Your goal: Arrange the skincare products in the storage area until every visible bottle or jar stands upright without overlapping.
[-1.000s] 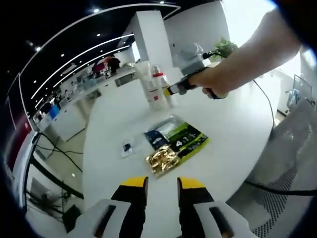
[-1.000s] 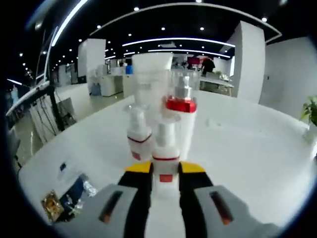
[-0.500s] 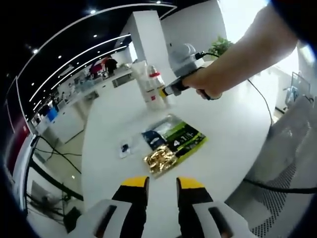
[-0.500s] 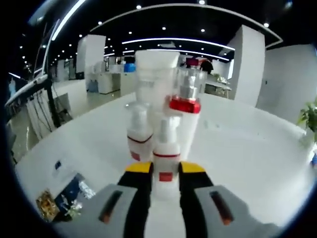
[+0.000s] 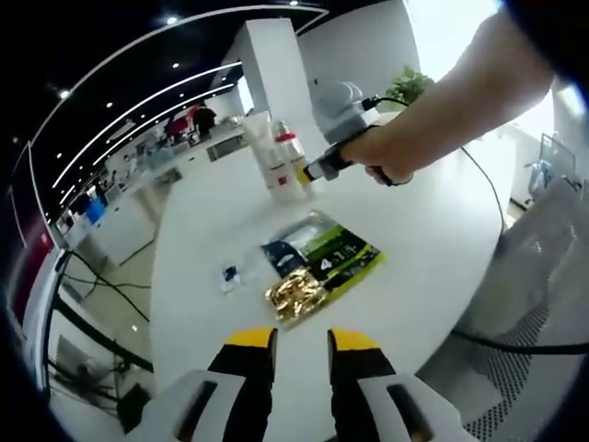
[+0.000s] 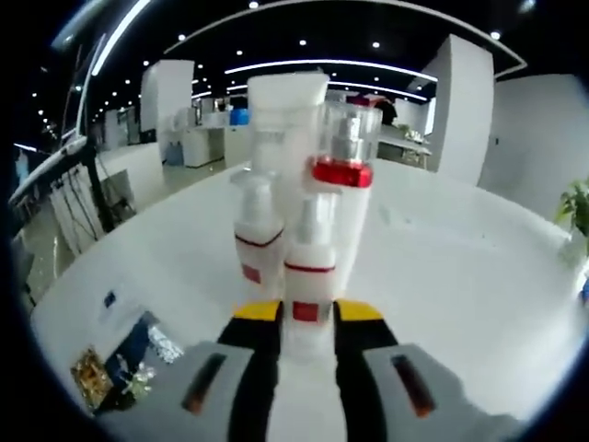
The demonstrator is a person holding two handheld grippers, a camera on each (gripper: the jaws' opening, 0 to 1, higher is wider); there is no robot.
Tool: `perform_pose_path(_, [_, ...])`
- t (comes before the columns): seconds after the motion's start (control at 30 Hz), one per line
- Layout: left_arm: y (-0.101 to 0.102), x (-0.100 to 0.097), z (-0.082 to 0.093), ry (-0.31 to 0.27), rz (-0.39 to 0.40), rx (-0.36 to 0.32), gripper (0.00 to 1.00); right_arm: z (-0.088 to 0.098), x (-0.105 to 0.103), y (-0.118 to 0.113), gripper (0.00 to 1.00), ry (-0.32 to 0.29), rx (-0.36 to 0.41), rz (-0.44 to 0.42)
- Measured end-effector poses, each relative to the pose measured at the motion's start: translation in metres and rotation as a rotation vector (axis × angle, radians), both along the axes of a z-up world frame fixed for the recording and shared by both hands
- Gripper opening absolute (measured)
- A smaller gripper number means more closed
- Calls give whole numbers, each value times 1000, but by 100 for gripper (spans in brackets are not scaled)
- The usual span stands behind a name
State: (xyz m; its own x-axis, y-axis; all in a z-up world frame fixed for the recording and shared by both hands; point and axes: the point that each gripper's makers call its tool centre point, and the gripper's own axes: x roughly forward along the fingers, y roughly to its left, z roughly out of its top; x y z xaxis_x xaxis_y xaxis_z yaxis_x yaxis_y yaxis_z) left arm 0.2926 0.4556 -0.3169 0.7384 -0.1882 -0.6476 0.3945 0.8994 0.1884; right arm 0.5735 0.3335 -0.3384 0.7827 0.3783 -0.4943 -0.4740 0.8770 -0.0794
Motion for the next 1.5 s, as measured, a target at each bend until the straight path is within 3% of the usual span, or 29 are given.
perform_pose_path(0.37, [0,0,0,4,1,0,23,-2,-5,2,20,-14,-19,42])
perform_pose_path(0.5, [1,0,-1,2,2,0,23,-1,-13,-1,19,-49,2,56])
perform_pose_path(0.87, [0,-1,-2,7,1,2,23,-5,-30,-11,19,-69,86,49])
perform_pose_path(1.27, [0,-1,-1,9,-2,2,23,-16,-45,-27,18,34,107,42])
perform_pose_path(1.4, [0,-1,-1,9,-1,3,23,-23,-54,-39,18,69,73,52])
perform_pose_path(1.5, [0,-1,-1,9,-1,2,23,-22,-60,-43,18,61,60,73])
